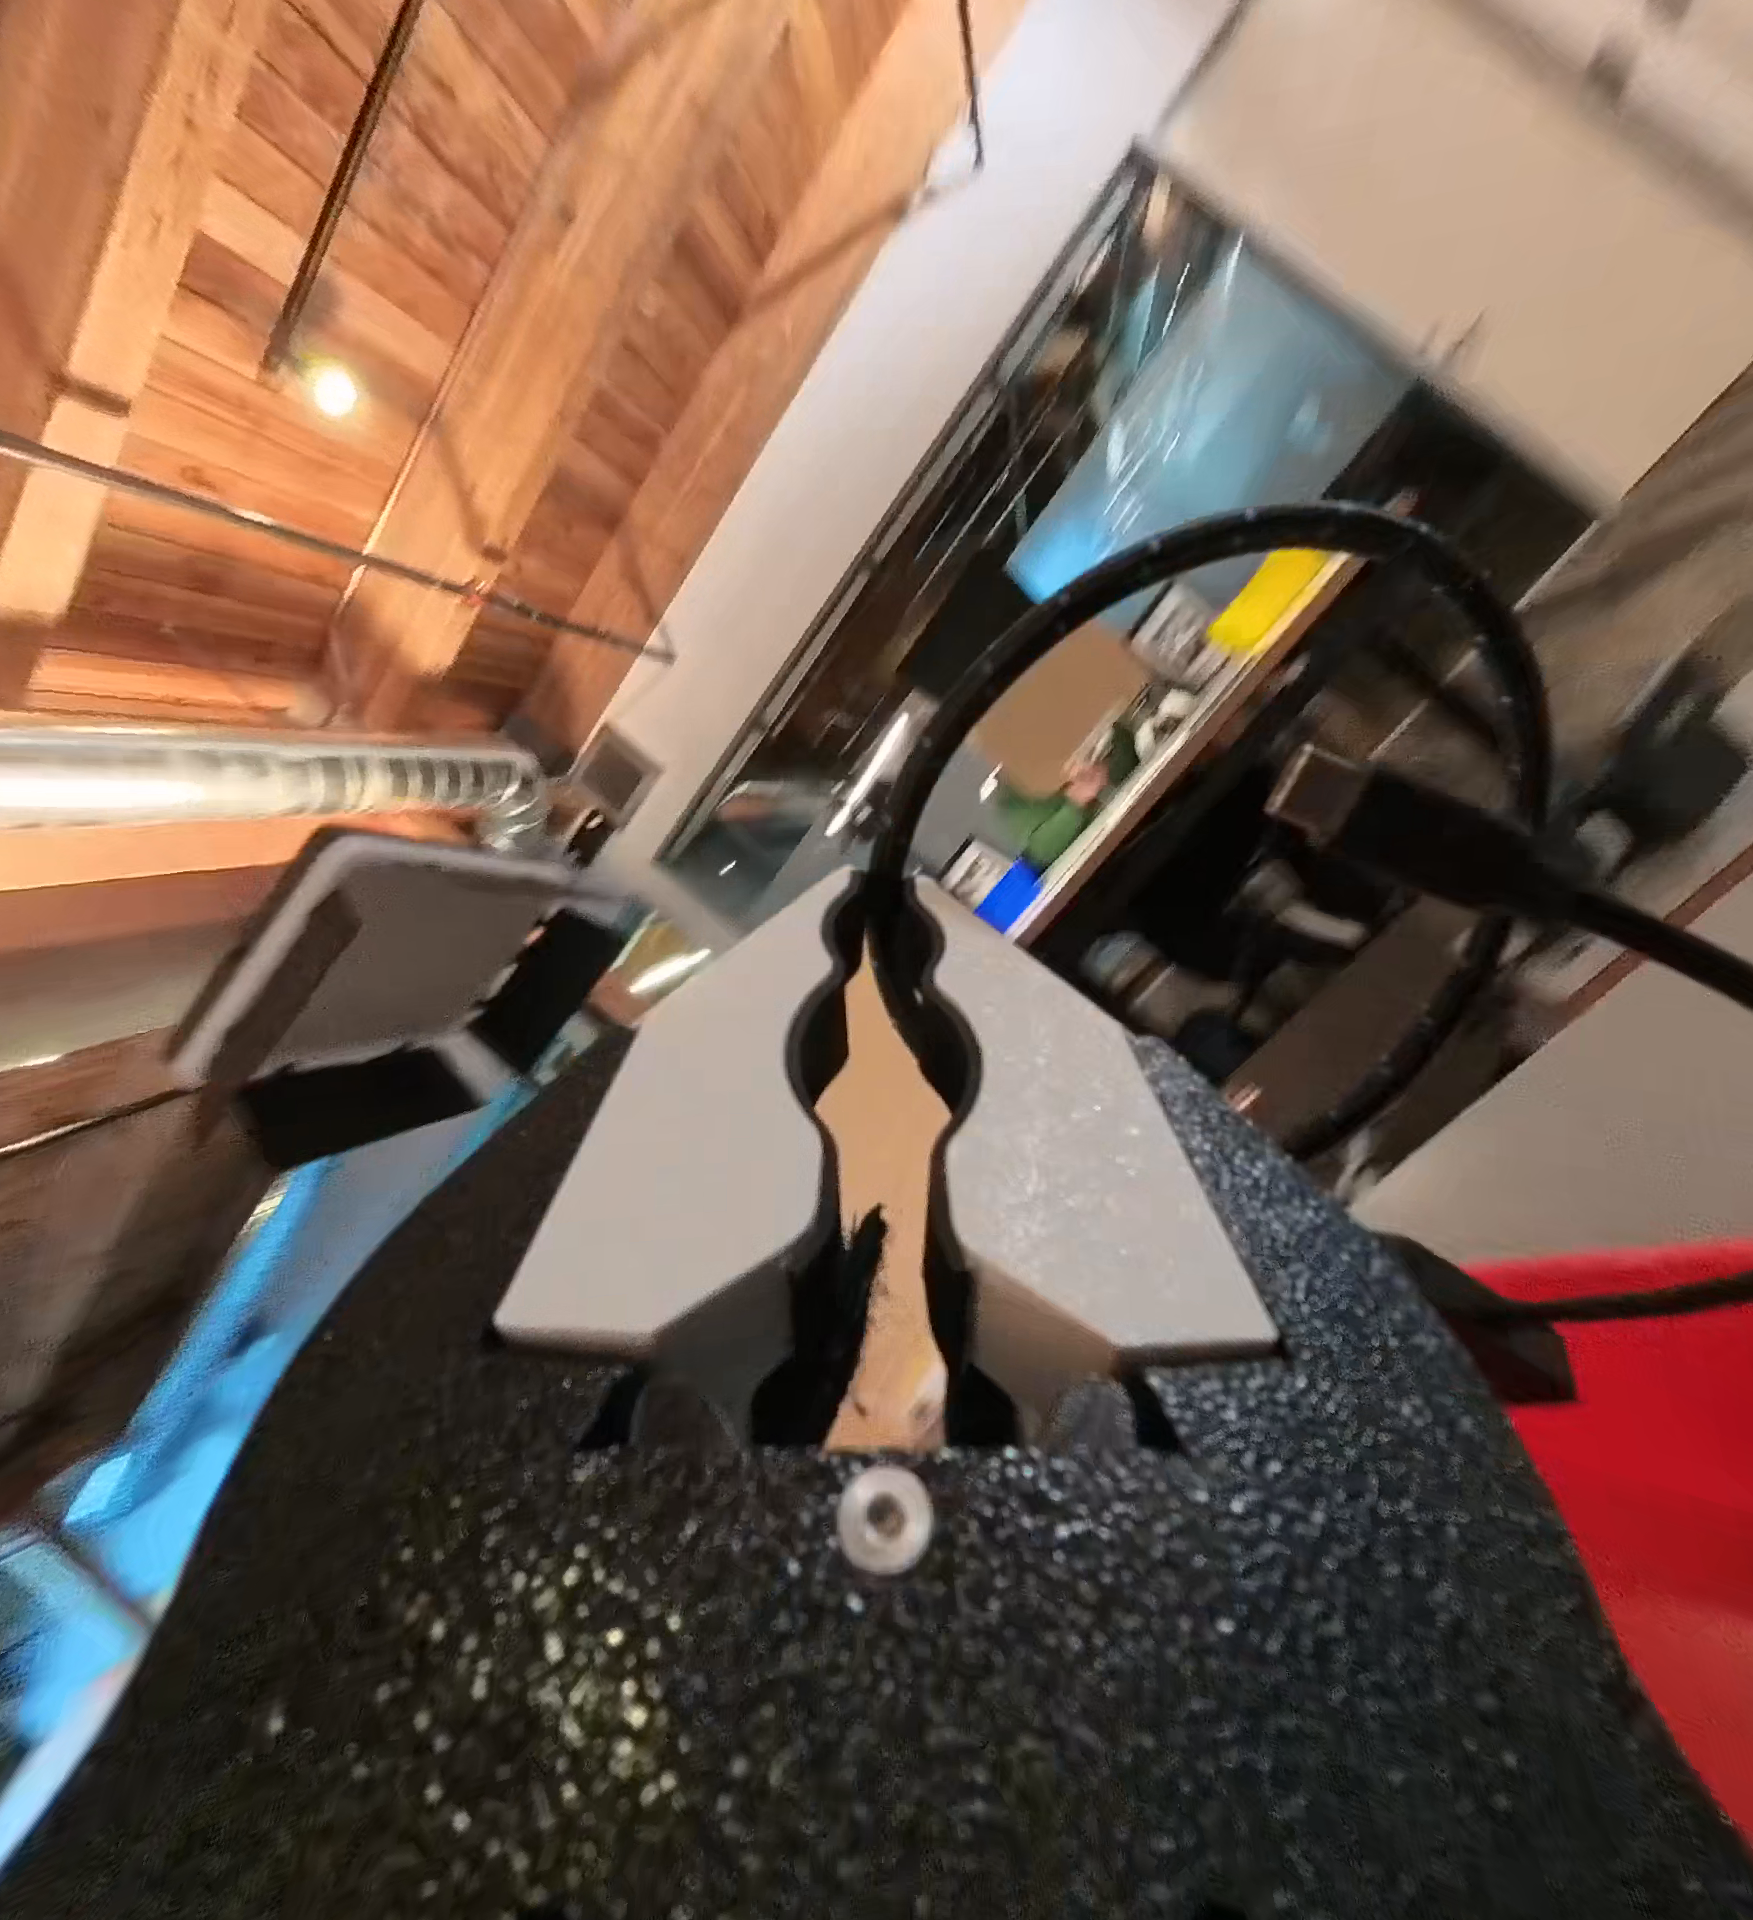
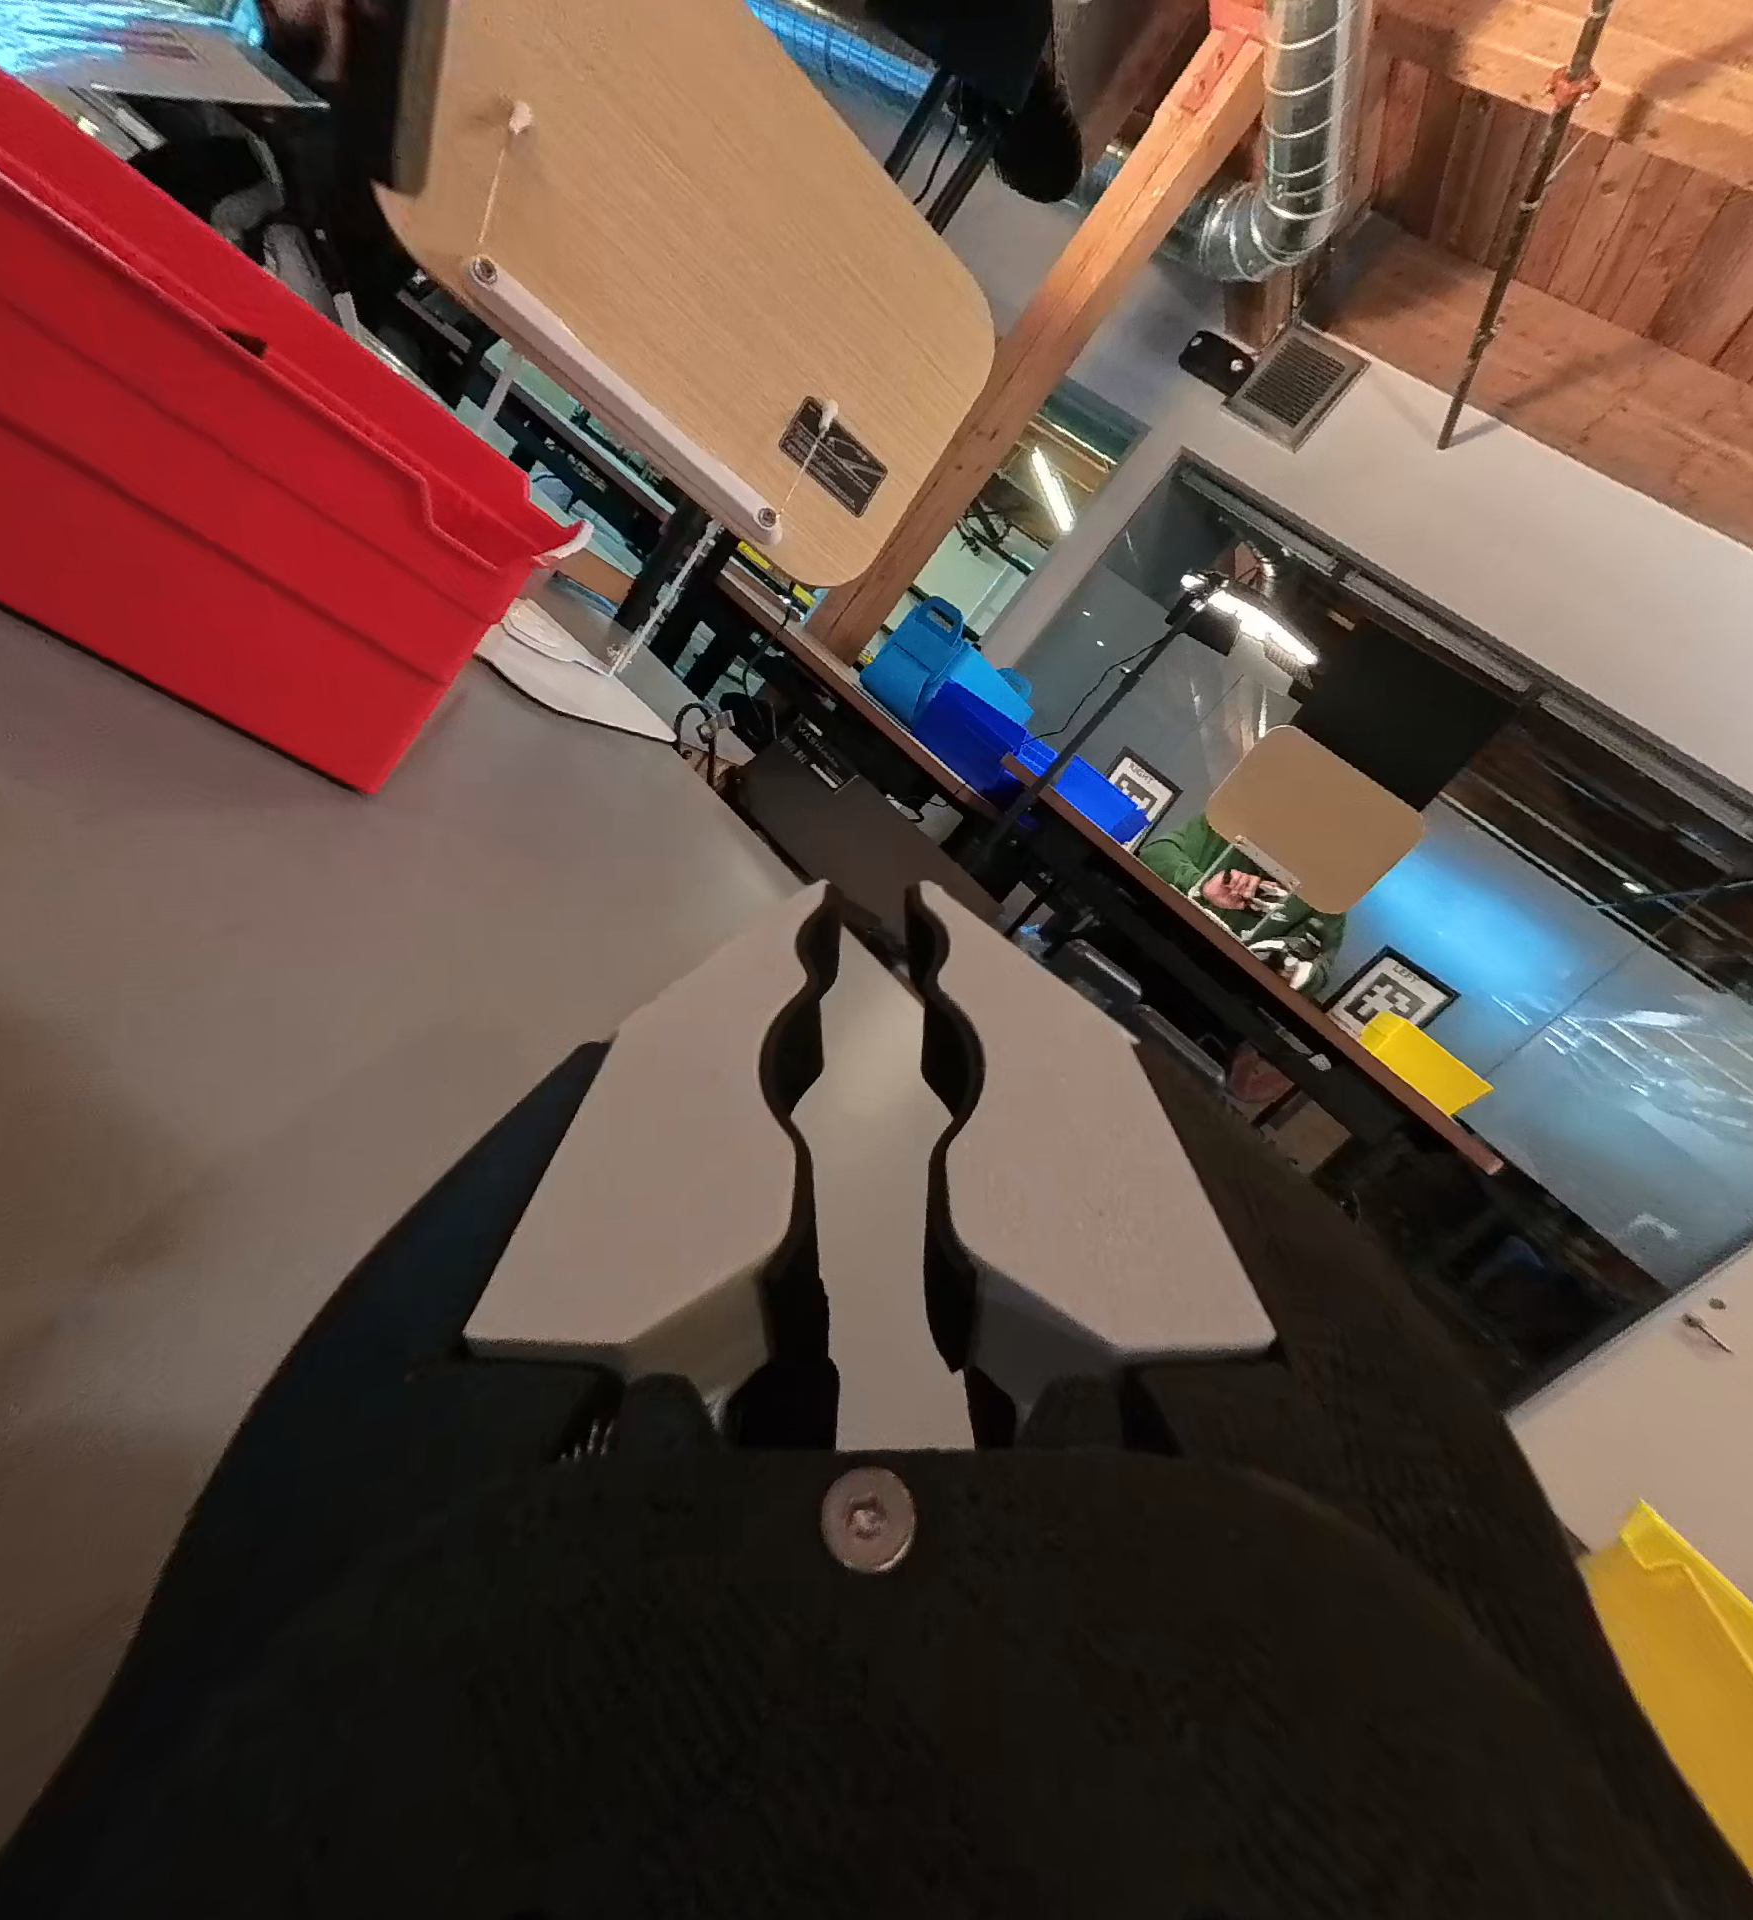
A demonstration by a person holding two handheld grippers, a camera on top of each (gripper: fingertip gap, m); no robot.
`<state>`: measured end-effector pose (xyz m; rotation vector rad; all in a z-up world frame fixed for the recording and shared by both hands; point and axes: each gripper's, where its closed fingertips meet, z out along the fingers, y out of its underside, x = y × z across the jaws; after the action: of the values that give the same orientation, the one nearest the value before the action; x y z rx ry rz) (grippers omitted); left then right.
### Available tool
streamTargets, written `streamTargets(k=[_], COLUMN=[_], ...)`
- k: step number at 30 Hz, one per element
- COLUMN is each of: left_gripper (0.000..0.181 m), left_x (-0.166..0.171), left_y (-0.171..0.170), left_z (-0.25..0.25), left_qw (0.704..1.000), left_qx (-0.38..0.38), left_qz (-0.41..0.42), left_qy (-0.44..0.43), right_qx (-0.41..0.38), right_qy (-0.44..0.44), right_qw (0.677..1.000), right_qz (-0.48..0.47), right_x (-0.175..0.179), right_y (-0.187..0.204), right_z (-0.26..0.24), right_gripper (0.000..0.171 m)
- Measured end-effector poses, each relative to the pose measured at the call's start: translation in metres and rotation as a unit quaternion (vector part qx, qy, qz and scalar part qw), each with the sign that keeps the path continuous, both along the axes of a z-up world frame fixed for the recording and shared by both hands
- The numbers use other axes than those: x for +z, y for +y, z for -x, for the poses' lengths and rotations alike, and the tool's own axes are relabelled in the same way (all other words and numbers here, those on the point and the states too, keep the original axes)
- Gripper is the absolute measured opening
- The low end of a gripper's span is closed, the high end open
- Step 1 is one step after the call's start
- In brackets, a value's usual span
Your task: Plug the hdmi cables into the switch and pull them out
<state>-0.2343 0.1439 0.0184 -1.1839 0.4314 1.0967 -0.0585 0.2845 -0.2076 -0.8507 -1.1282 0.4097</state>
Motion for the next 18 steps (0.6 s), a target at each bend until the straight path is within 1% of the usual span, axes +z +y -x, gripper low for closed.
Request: streamTargets(k=[2,4,6,8,9,12,14,15,16,18], left_gripper=[0.004,0.004,0.004,0.004,0.004,0.004,0.004,0.005,0.004,0.004], left_x=[0.002,-0.007,-0.026,-0.052,-0.067,-0.112,-0.143,-0.153,-0.153,-0.154], left_y=[0.012,0.028,0.046,0.067,0.077,0.108,0.126,0.135,0.14,0.15], left_z=[-0.031,-0.062,-0.091,-0.114,-0.123,-0.138,-0.14,-0.137,-0.133,-0.131], left_qw=[0.996,0.984,0.962,0.939,0.931,0.92,0.92,0.925,0.936,0.941], left_qx=[-0.078,-0.16,-0.233,-0.281,-0.292,-0.287,-0.257,-0.237,-0.219,-0.208], left_qz=[0.004,0.025,0.059,0.099,0.121,0.176,0.219,0.229,0.212,0.21], left_qy=[-0.035,-0.08,-0.129,-0.172,-0.184,-0.201,-0.196,-0.19,-0.178,-0.167], right_qx=[-0.015,-0.031,-0.042,-0.052,-0.059,-0.085,-0.104,-0.111,-0.117,-0.13], right_qy=[0.008,0.017,0.027,0.034,0.039,0.049,0.055,0.057,0.059,0.065], right_qw=[1.0,0.999,0.999,0.998,0.997,0.994,0.991,0.99,0.989,0.986], right_qz=[-0.005,-0.003,0.012,0.029,0.035,0.052,0.063,0.068,0.074,0.085], right_x=[0.004,0.008,0.009,0.01,0.01,0.011,0.012,0.012,0.012,0.012], right_y=[0.005,0.013,0.02,0.027,0.031,0.042,0.05,0.053,0.055,0.06], right_z=[-0.005,-0.01,-0.015,-0.018,-0.021,-0.028,-0.034,-0.036,-0.037,-0.041], right_gripper=[0.01,0.011,0.01,0.01,0.01,0.01,0.01,0.01,0.01,0.01])
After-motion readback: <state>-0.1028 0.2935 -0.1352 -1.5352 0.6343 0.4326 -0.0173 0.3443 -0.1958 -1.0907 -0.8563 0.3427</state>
